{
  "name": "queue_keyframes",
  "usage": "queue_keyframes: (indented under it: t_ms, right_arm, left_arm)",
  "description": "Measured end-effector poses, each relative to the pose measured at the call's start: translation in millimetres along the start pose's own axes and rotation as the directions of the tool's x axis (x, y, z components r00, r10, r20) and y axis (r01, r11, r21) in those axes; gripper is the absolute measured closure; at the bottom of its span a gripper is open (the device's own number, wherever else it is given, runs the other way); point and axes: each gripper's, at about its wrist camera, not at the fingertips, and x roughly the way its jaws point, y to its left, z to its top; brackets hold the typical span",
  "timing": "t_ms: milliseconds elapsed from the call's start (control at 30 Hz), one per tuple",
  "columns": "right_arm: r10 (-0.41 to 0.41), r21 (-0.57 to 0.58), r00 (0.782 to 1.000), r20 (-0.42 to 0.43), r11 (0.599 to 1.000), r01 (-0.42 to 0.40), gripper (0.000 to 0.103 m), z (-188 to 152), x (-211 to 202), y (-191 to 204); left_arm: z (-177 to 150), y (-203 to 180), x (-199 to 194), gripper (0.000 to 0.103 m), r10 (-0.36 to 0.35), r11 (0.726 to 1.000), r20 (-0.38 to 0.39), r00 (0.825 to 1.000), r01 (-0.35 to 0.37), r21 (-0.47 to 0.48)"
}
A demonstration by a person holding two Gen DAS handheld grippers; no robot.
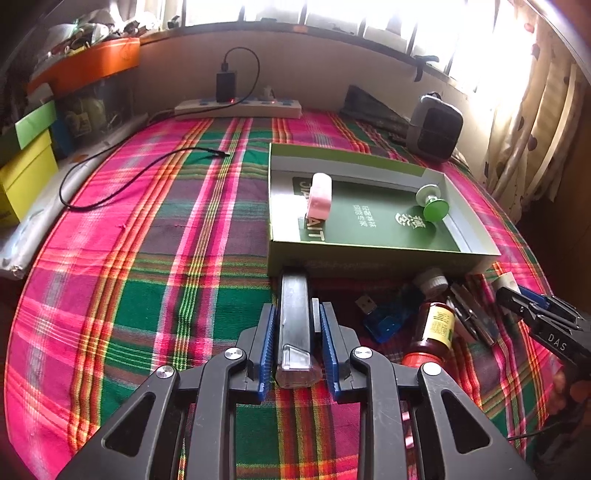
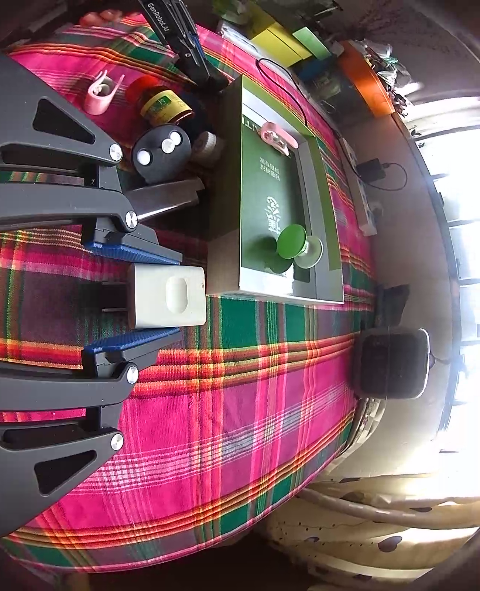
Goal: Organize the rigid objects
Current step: 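Lift the black device with the left gripper while the right lifts the white charger, then carry the black device with the left gripper while the right carries the charger over the tray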
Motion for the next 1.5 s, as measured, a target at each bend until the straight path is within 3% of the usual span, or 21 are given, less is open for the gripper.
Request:
queue_keyframes:
  t_ms: [233,967,1500]
  right_arm:
    - [0.006,0.001,1.0,0.016,1.0,-0.006,0.068,2,-6,2]
    - [0.023,0.0,1.0,0.0,1.0,-0.023,0.068,0,-1,3]
    - [0.024,-0.01,1.0,0.003,1.0,-0.024,0.068,-2,-6,9]
  left_arm:
    - [5,-3,-12,0.081,-0.013,1.0,0.03,0.999,0.013,0.015]
    - [-16,1,5,0.081,0.0,1.0,-0.052,0.999,0.001,0.02]
    - [-22,4,-5,0.081,0.025,0.999,-0.028,0.999,-0.024,0.023]
